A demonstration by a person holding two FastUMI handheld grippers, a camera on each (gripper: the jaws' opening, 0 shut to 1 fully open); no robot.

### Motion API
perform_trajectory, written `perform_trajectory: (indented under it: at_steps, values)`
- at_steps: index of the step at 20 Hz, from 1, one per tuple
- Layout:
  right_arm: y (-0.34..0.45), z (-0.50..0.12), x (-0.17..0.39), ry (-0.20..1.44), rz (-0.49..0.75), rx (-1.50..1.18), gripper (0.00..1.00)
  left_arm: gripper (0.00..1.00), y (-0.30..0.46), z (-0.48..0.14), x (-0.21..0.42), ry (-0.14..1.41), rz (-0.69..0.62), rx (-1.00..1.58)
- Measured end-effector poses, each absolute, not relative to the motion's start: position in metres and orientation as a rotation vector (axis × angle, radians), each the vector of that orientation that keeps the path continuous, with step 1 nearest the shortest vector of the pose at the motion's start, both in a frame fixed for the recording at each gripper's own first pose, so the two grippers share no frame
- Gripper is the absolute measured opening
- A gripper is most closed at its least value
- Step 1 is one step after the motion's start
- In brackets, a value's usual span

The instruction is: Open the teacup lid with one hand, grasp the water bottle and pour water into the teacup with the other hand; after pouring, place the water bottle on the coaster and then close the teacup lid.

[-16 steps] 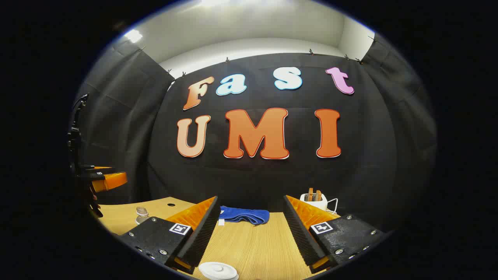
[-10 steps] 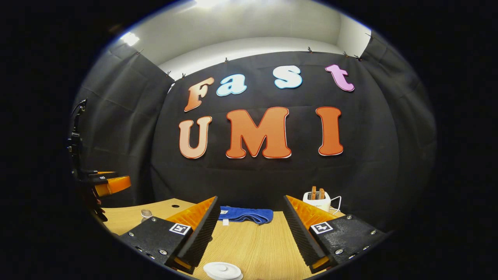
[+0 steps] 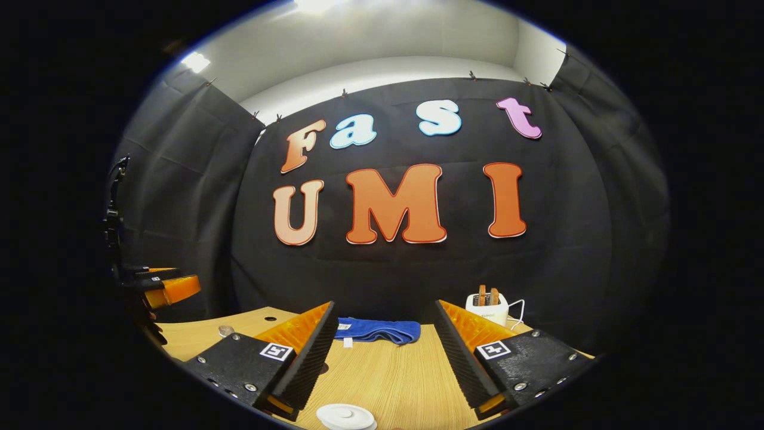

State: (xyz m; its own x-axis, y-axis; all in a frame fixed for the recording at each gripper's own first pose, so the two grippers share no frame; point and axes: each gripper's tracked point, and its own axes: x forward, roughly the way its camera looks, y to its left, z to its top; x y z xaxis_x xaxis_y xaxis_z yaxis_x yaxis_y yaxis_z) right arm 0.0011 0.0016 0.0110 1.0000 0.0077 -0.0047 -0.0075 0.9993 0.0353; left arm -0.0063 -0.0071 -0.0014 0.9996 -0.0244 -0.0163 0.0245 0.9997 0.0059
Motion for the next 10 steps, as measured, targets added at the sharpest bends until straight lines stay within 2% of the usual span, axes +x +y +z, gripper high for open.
perform_trajectory:
  at_steps: [5,6,7,10]
  values:
    - [0.009,0.010,0.003,0.005,0.029,0.042,0.96,0.97,-0.013,-0.003,-0.012,0.023,-0.050,-0.003]
    - [0.010,0.005,0.002,0.018,0.030,0.041,0.99,0.97,-0.013,-0.005,-0.012,0.026,-0.057,-0.006]
    - [0.010,0.000,0.003,0.030,0.034,0.039,0.96,0.97,-0.016,-0.008,-0.013,0.030,-0.065,-0.007]
    - [0.017,-0.010,0.002,0.051,0.056,0.049,0.96,0.96,-0.023,-0.017,-0.016,0.041,-0.085,0.002]
